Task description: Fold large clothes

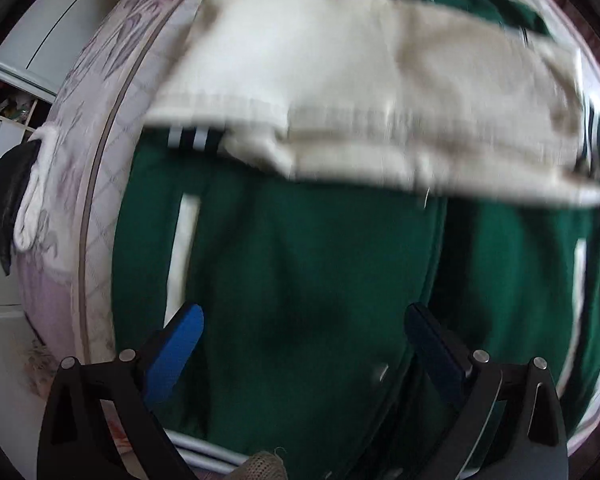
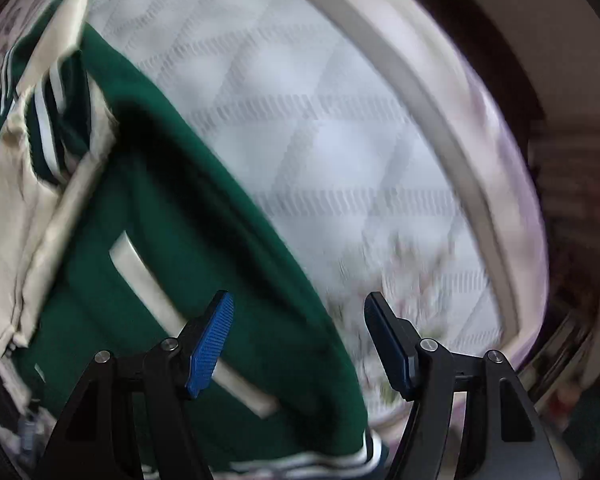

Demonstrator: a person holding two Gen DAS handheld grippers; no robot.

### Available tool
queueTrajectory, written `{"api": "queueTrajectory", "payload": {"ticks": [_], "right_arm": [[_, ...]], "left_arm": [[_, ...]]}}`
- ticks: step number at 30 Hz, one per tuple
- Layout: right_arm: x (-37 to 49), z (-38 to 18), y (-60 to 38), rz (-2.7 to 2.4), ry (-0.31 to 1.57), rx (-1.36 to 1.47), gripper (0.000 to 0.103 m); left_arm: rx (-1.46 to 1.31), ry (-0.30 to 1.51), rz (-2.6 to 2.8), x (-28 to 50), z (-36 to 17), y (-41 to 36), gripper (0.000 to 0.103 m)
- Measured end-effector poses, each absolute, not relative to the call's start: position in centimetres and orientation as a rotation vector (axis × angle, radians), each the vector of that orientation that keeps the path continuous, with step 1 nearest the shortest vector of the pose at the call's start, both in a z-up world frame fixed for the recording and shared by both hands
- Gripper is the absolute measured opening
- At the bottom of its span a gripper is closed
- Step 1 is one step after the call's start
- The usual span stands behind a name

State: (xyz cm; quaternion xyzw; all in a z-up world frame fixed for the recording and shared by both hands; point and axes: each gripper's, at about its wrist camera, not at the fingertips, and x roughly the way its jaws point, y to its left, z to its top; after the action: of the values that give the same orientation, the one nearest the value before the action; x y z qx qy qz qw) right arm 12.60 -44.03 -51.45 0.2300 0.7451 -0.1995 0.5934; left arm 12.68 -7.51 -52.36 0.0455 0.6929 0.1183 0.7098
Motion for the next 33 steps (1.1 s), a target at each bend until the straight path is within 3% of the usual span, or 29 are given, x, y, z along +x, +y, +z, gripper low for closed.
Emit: {"api": "queueTrajectory", "payload": {"ticks": [6, 12, 13, 15, 16, 24, 33], "right_arm": [[8.3, -49.9, -35.1, -0.183, 1.725, 0.607, 0.07], [7.8, -54.1, -23.5, 0.009, 1.833, 0.443, 0.069], [7.9, -54.4, -22.7, -0.006, 1.82, 0.383, 0.065], [8.0, -54.0, -22.2, -0.072, 1.775, 0.329, 0.012], [8.0, -53.5, -22.5, -0.077, 1.762, 0.394, 0.004], [6.5, -47.4, -23.1, -0.025, 1.698, 0.575, 0.003], [4.5, -52.1, -21.5, 0.012, 1.798, 0.491, 0.003]], "left_arm": [[0.177, 1.607, 0.319, 8.7, -54.0, -3.3, 0.103], [0.197, 1.701, 0.241, 6.0, -58.5, -1.2, 0.103], [0.194, 1.694, 0.236, 5.8, -58.6, -1.2, 0.103], [0.208, 1.674, 0.224, 5.7, -58.6, -1.3, 0.103], [0.203, 1.672, 0.22, 5.6, -58.6, -1.1, 0.103], [0.147, 1.672, 0.18, 5.0, -58.8, -0.2, 0.103], [0.166, 1.639, 0.191, 4.7, -58.3, 1.6, 0.103]]}}
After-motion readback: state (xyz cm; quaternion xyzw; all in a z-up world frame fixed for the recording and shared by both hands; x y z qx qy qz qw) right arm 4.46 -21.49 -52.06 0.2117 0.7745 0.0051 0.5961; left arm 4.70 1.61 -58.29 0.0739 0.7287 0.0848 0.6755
